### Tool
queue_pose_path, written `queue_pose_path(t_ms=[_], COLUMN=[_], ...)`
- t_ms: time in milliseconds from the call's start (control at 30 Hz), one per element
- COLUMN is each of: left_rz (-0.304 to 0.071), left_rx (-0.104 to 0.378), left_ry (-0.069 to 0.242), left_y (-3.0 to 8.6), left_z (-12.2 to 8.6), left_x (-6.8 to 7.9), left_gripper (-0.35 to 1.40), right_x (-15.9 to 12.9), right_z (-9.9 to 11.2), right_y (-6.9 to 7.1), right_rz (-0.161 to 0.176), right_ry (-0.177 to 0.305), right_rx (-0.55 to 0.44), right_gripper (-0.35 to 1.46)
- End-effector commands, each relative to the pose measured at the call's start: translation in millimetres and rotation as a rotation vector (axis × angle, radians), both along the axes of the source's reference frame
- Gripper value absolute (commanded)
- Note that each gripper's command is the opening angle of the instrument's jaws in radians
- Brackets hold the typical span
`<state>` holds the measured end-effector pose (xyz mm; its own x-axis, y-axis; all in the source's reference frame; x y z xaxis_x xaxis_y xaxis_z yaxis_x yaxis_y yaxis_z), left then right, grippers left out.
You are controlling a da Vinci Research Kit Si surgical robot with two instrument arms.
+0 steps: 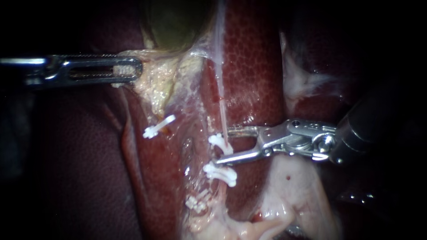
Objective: Going back third clip right tube
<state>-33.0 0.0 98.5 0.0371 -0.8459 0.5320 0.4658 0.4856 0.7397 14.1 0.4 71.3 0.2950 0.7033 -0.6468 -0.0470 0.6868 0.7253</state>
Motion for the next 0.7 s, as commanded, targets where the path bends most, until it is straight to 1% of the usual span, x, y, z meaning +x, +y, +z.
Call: queue_pose_path(t_ms=[33, 133, 233, 367, 533, 600, 700], left_rz=[0.0, 0.0, 0.0, 0.0, 0.0, 0.0, 0.0], left_rx=[0.0, 0.0, 0.0, 0.0, 0.0, 0.0, 0.0], left_ry=[0.0, 0.0, 0.0, 0.0, 0.0, 0.0, 0.0], left_y=[0.0, 0.0, 0.0, 0.0, 0.0, 0.0, 0.0], left_z=[0.0, 0.0, 0.0, 0.0, 0.0, 0.0, 0.0], left_x=[0.0, 0.0, 0.0, -0.1, -0.1, -0.1, 0.0], left_gripper=[-0.35, -0.35, -0.35, -0.35, -0.35, -0.35, -0.35], right_x=[-0.3, -1.2, -1.5, -0.4, 1.6, 1.7, 1.1], right_z=[-0.1, -0.6, -0.9, -0.5, 0.4, 0.6, 0.4], right_y=[0.1, 0.5, 0.5, 0.0, -1.3, -1.5, -1.1], right_rz=[-0.002, -0.008, -0.012, -0.024, -0.039, -0.041, -0.042], right_ry=[0.0, 0.004, 0.007, 0.016, 0.025, 0.027, 0.028], right_rx=[-0.004, -0.011, -0.009, -0.008, -0.013, -0.013, -0.011], right_gripper=[0.6, 0.6, 0.6, 0.6, 0.6, 0.6, 0.6])
